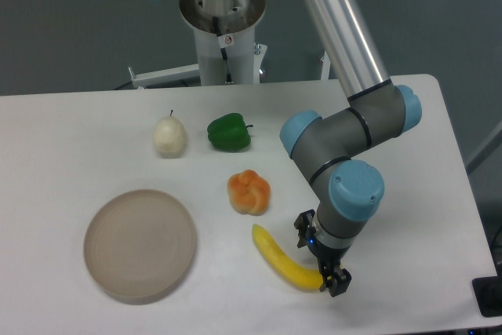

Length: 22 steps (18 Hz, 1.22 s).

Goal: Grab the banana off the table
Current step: 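Close the gripper on the banana's stem end, then lift the held banana up off the table and away from the peppers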

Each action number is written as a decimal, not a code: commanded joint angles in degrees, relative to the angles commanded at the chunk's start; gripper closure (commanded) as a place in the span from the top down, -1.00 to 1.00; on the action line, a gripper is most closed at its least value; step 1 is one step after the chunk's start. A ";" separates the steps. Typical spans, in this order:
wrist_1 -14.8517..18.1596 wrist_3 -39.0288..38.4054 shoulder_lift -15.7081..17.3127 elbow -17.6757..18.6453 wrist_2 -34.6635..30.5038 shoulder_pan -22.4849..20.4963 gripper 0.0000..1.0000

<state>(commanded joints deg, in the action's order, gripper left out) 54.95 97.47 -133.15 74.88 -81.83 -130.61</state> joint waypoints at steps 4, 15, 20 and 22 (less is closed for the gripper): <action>-3.26 0.96 -0.88 2.02 0.00 0.35 1.00; -1.77 0.18 -0.44 1.76 -0.26 0.09 -0.35; 7.70 -0.26 2.72 -0.08 -0.26 -1.84 -0.34; 12.01 -0.79 3.86 -1.92 -0.35 -2.90 -0.33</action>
<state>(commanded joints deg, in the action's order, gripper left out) 66.95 96.68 -129.29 72.96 -82.18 -133.50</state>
